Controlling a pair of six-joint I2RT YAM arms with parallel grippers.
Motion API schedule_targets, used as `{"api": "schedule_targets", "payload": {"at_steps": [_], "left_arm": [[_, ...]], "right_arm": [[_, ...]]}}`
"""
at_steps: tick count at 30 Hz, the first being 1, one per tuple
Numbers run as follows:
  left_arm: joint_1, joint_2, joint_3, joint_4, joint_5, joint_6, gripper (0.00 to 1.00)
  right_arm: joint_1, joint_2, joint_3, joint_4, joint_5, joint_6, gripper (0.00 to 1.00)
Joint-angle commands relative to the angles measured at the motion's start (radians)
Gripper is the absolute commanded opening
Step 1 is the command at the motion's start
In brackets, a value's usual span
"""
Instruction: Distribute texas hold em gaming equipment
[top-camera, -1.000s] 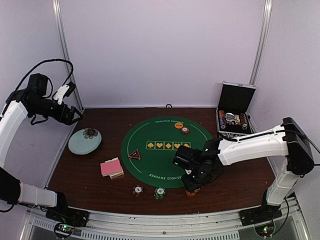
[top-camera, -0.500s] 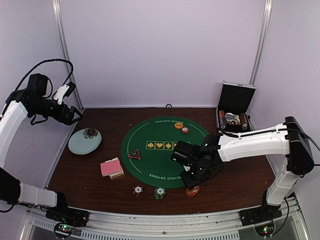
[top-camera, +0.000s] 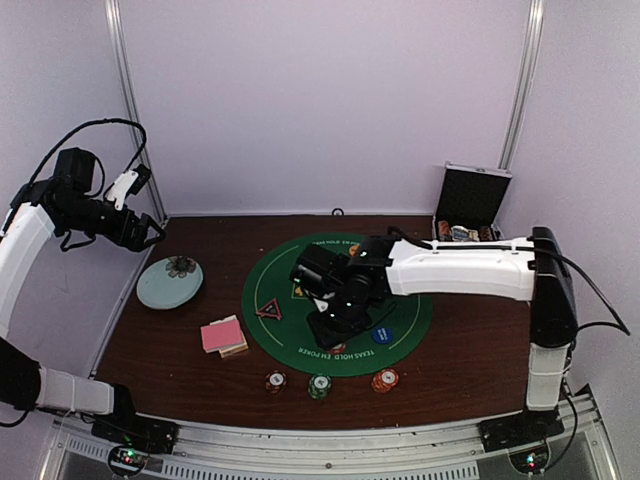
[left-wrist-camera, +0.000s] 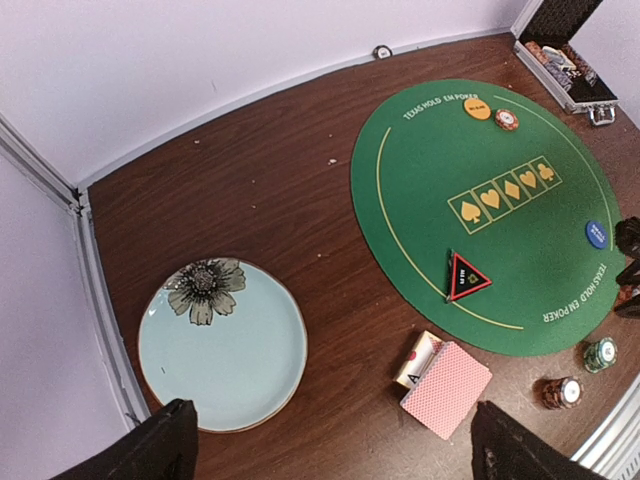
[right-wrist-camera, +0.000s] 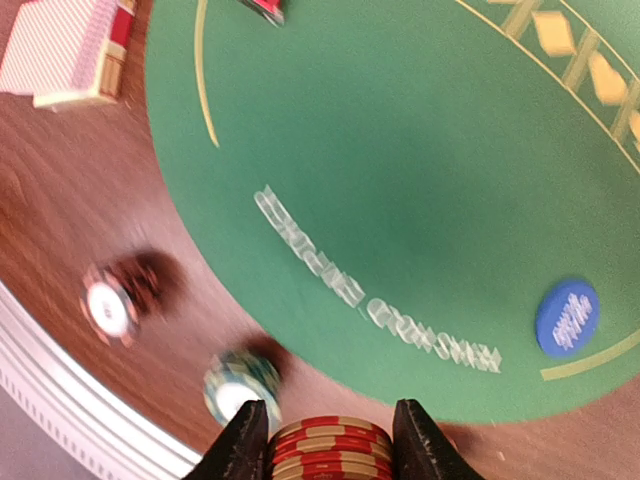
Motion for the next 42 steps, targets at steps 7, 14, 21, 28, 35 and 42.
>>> {"api": "schedule_targets", "payload": {"at_steps": [7, 14, 21, 28, 35, 42], "left_arm": [[0.006, -0.019, -0.014, 0.012, 0.017, 0.009, 0.98], [0.006, -0.031, -0.018, 0.012, 0.038, 0.009, 0.98], [0.006, -0.028, -0.017, 0.011, 0.049, 0.006, 0.98], [0.006, -0.027, -0.029, 0.022, 0.055, 0.003, 0.98], [0.006, -0.016, -0.020, 0.022, 0.058, 0.002, 0.98], [0.006, -0.013, -0.018, 0.022, 0.055, 0.001, 0.98]], "right_arm": [[0.011, 0.429, 0.545, -0.080, -0.009, -0.091, 0.28], [-0.009, 0.620, 0.772, -0.080, -0.013, -0.082, 0.28], [-0.039, 0.667, 0.793, -0.039, -0.031, -0.062, 0.30], [-0.045, 0.699, 0.809, -0.025, -0.050, -0.057, 0.39], [-0.055, 0.701, 0.830, -0.030, -0.055, -0.061, 0.61], [-0.059, 0.617, 0.830, -0.048, -0.033, -0.080, 0.68]]}}
